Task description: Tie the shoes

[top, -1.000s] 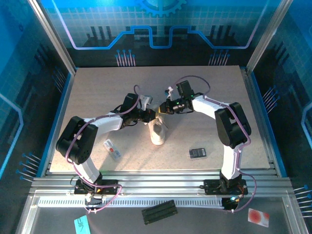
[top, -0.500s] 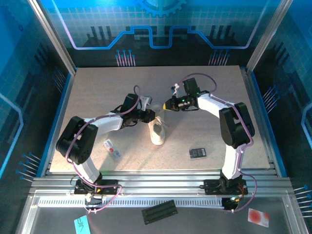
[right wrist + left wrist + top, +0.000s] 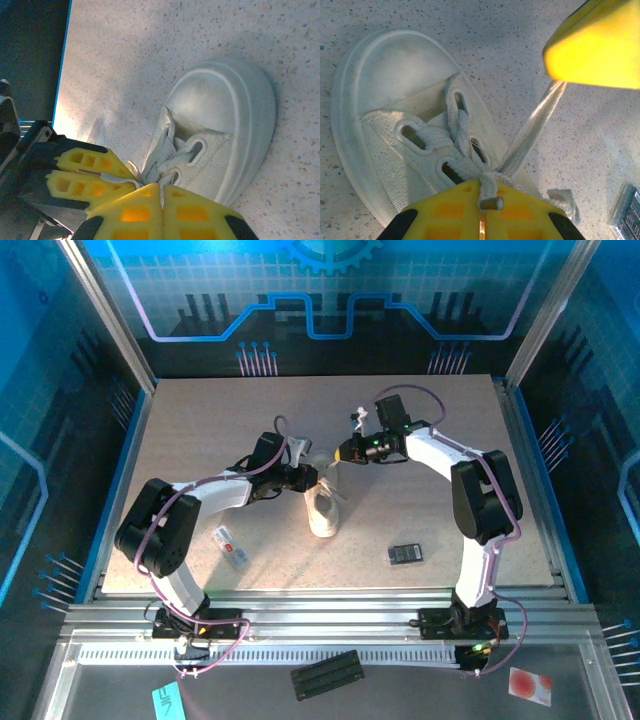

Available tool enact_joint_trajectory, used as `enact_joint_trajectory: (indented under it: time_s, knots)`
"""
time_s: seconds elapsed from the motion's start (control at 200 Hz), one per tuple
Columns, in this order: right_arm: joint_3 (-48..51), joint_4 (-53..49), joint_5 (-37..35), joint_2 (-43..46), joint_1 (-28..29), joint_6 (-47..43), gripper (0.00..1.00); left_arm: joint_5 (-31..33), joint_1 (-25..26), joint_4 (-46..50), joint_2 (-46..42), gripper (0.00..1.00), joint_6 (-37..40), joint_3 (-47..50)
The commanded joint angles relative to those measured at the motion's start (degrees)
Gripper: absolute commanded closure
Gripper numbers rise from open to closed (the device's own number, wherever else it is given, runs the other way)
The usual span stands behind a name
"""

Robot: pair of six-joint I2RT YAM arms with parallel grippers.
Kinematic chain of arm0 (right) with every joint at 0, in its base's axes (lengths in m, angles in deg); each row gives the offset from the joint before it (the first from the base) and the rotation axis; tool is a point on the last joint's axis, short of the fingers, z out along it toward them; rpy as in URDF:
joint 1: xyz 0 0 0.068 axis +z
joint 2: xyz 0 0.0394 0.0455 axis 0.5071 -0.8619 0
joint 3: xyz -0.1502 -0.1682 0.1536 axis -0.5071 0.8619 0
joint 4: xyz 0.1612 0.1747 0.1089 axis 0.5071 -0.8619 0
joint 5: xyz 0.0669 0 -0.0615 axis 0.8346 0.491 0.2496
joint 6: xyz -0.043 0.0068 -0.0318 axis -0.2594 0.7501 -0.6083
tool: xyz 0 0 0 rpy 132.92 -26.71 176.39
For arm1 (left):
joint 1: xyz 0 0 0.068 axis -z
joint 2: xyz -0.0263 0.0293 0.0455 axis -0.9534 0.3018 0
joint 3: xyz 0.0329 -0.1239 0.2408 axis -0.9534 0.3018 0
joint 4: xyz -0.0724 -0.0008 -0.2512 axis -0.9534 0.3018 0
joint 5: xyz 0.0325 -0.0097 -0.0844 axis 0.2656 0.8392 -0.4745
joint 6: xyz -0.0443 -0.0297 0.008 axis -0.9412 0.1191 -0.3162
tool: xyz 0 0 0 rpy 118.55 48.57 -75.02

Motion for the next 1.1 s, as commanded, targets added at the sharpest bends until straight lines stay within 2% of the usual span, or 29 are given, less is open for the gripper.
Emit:
enact_joint_trajectory:
  time_s: [0.0, 0.18, 0.305, 0.435, 0.505, 0.57, 0.7, 0.841, 1.096]
  knots:
    - [-3.13, -4.73, -2.05, 0.22, -1.71, -3.53, 1.0, 1.09, -0.02, 3.63, -0.31, 0.92, -0.68, 0.48]
    - [-4.64, -7.09, -3.82, -0.77, -1.84, -5.51, 0.99, 1.1, -0.02, 3.55, -0.42, 0.91, -0.77, 0.47]
    - [-5.11, -7.32, -3.71, -0.25, -1.73, -6.08, 0.8, 1.1, -0.05, 3.68, -1.58, 0.75, -1.03, 0.09]
    - [-4.44, -6.87, -5.1, 2.65, -1.73, -6.61, 0.73, 0.79, -0.1, 4.72, -3.95, 0.6, -1.43, -0.78]
    - [-3.98, -7.14, -6.5, 4.52, -1.73, -7.11, 0.67, 0.49, -0.14, 5.03, -5.36, 0.55, -1.82, -1.03]
    - [-3.17, -7.1, -7.75, 6.32, -1.61, -7.39, 0.67, 0.49, -0.36, 5.37, -6.83, 0.53, -2.37, -0.99]
    - [-1.62, -7.32, -9.09, 8.89, -0.29, -8.47, 0.66, -0.11, -1.95, 4.38, -9.88, 0.5, -4.19, 0.49]
    - [-1.01, -8.65, -10.6, 9.18, 3.78, -11.58, 0.66, -2.15, -5.06, 1.49, -11.75, 0.49, -6.6, 2.94]
    - [-2.01, -7.98, -12.25, 6.54, 11.08, -18.98, 0.61, -6.83, -7.13, -3.92, -8.74, 0.49, -9.14, 4.03]
